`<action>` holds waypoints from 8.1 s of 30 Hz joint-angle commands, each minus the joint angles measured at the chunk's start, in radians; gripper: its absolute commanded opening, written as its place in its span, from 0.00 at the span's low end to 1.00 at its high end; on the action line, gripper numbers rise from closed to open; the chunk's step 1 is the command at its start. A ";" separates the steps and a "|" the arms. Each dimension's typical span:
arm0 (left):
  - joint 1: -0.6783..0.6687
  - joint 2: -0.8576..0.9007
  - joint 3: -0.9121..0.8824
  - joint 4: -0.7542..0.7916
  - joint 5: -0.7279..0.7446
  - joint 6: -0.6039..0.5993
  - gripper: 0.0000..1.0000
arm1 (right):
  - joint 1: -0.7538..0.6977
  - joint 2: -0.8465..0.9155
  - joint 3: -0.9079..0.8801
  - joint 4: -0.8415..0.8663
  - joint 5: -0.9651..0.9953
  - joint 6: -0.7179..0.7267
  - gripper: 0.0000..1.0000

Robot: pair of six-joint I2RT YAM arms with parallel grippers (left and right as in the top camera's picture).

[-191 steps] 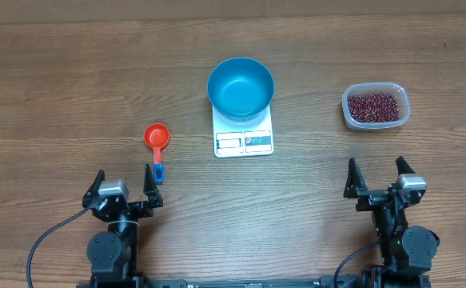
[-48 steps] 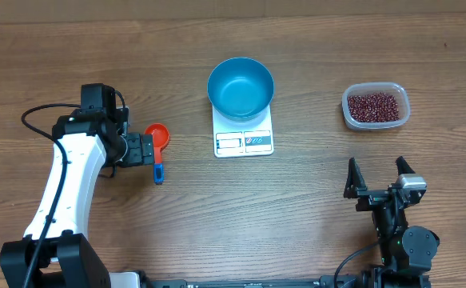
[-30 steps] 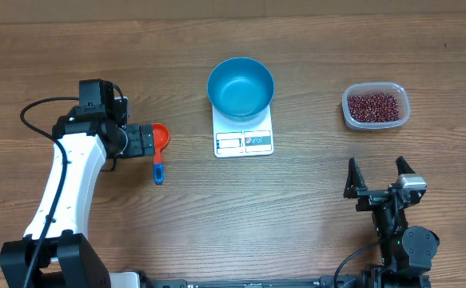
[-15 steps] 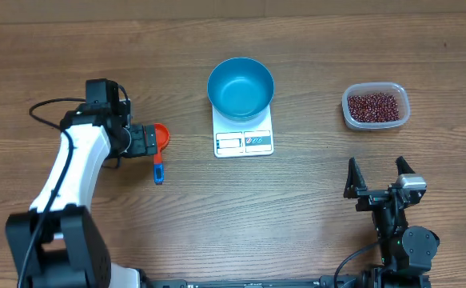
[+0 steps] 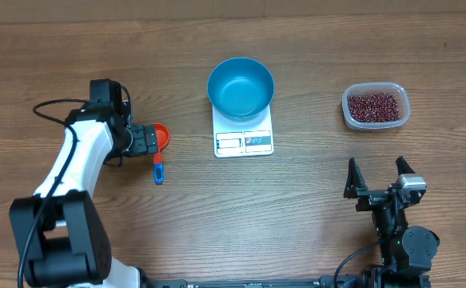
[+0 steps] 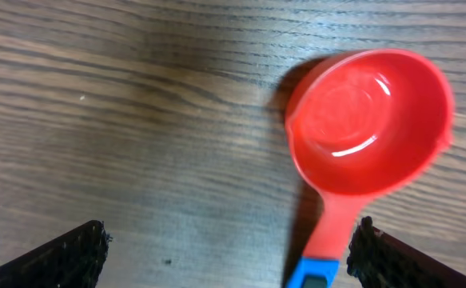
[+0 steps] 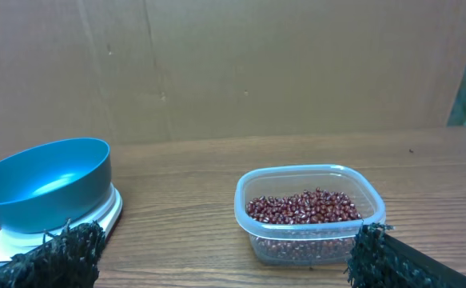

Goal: Scoop item into bowl and weigh 150g on scale
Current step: 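Lower the left gripper and close it on the red cup's rim, then lift the red cup with the left gripper and swing it rightward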

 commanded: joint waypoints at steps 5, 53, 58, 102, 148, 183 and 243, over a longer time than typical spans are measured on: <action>0.004 0.036 0.021 0.048 -0.010 -0.048 1.00 | 0.005 -0.008 -0.010 0.002 0.006 -0.005 1.00; 0.004 0.052 0.020 0.119 -0.017 -0.029 1.00 | 0.005 -0.008 -0.010 0.002 0.006 -0.005 1.00; 0.004 0.052 0.020 0.122 -0.017 -0.032 1.00 | 0.005 -0.008 -0.010 0.002 0.006 -0.005 1.00; 0.004 0.119 0.019 0.187 -0.014 -0.021 1.00 | 0.005 -0.008 -0.010 0.002 0.006 -0.005 1.00; 0.004 0.119 0.019 0.203 -0.014 -0.020 1.00 | 0.005 -0.008 -0.010 0.002 0.006 -0.005 1.00; 0.004 0.168 0.018 0.219 -0.014 -0.020 1.00 | 0.005 -0.008 -0.010 0.002 0.006 -0.005 1.00; 0.004 -0.520 0.088 -0.177 0.021 -0.636 0.04 | 0.005 -0.008 -0.010 0.002 0.006 -0.005 1.00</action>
